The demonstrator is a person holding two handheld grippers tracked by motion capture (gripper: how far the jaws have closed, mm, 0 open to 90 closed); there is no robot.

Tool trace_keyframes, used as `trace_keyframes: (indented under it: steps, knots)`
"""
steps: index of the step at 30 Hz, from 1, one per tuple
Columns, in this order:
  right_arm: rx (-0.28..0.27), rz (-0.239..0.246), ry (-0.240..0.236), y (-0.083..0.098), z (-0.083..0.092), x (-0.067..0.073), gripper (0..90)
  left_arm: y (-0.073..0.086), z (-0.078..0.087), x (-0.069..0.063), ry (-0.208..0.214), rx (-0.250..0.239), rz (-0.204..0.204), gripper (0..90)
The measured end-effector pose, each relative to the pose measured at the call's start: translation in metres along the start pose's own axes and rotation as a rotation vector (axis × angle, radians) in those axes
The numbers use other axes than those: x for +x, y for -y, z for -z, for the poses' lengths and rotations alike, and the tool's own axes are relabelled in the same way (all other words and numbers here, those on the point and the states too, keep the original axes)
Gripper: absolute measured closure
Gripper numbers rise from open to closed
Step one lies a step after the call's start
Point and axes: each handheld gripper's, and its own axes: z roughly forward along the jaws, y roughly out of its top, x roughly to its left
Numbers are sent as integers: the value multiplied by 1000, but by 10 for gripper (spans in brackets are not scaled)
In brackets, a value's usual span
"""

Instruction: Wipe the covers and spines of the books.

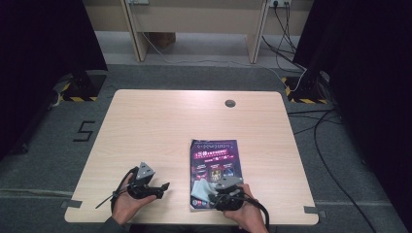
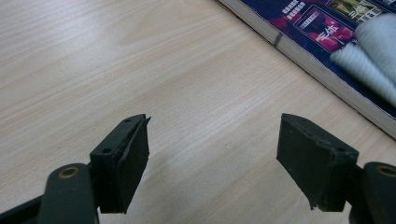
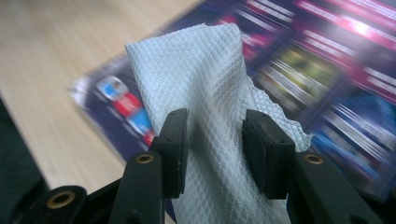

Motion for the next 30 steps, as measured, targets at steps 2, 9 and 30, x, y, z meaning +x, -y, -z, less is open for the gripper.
trace_keyframes:
  steps: [2,9,30]
  knots:
    - [-2,-26,33,8,7,-10,608,0,0,0,-8,4,-10,243]
    - [-10,-81,70,24,19,-24,613,0,-1,-1,2,5,-5,243]
    - [-36,-131,153,50,39,-39,611,0,-1,-3,-4,4,-15,243]
